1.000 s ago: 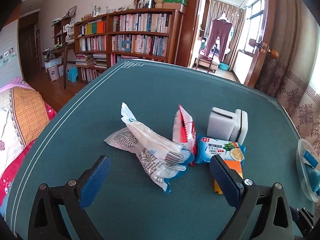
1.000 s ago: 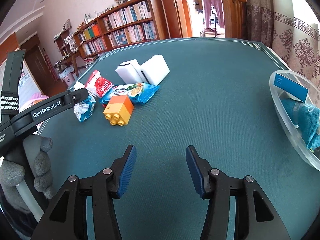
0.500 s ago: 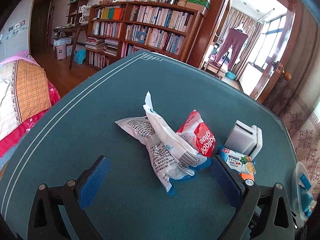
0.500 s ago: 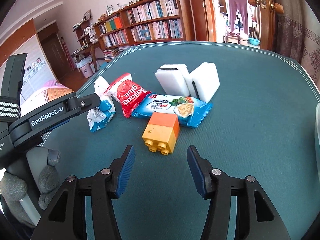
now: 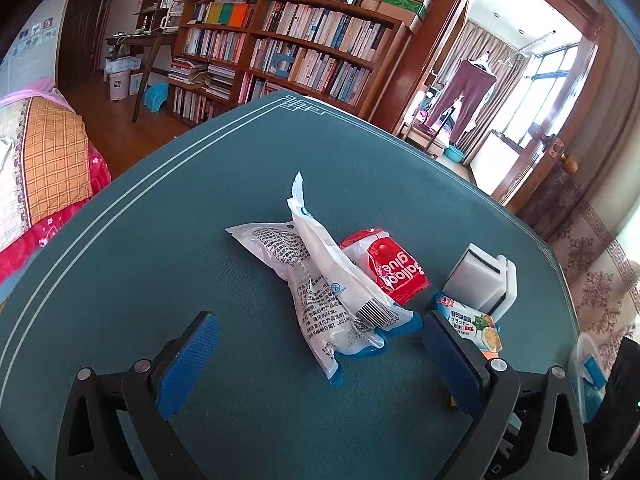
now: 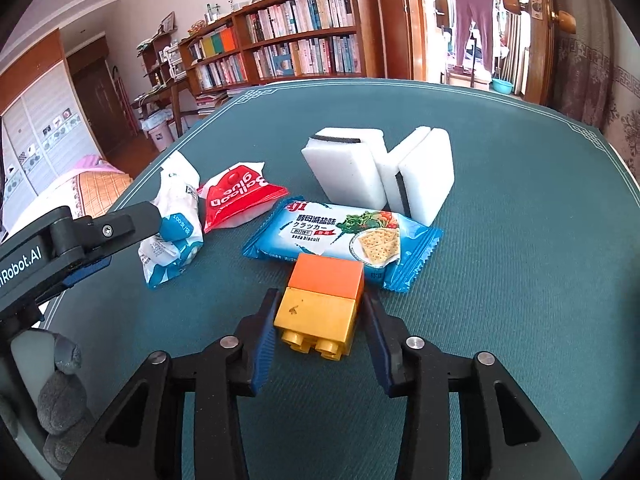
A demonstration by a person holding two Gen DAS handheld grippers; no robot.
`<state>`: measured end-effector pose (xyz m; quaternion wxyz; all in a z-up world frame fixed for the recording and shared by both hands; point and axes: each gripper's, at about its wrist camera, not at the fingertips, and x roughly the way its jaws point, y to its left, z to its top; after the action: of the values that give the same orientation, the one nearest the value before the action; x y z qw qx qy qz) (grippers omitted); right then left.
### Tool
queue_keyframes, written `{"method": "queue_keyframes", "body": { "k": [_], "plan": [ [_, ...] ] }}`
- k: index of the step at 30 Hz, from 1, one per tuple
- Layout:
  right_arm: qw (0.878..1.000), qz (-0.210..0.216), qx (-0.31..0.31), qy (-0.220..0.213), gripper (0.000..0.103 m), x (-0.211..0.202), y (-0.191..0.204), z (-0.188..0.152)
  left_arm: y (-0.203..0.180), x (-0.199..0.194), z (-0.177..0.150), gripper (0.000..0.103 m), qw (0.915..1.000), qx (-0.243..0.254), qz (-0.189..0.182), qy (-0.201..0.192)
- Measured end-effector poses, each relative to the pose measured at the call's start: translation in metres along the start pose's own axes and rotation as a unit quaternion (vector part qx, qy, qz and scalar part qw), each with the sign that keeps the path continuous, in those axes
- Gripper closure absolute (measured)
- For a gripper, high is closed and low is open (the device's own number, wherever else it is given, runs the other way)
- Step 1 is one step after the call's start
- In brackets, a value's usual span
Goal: Organize objects
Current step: 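Grasp the orange-yellow block with the right gripper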
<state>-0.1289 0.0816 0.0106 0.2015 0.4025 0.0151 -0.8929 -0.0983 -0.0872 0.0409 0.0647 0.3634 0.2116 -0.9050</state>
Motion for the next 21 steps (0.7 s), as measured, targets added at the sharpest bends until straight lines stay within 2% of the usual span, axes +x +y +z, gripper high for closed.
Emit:
{"method": "queue_keyframes", "body": {
  "k": [2, 13, 21],
  "plan": [
    [1.0, 0.0, -0.001, 0.0, 0.07, -0.001, -0.001, -0.002, 0.002, -0.002, 0.0, 0.0, 1.0, -0.006, -0.004, -0.003],
    [1.0, 0.011, 0.007, 0.0, 0.07, -0.009, -0.005, -0.009, 0.0, -0.003, 0.005, 0.0, 0.9998, -0.019, -0.002, 0.0],
    [0.999, 0.029, 0.023, -0.003, 0.07, -0.008, -0.011, -0.011, -0.014, 0.009, 0.019, 0.0, 0.9994, -0.014, 0.029, 0.01]
  ]
}}
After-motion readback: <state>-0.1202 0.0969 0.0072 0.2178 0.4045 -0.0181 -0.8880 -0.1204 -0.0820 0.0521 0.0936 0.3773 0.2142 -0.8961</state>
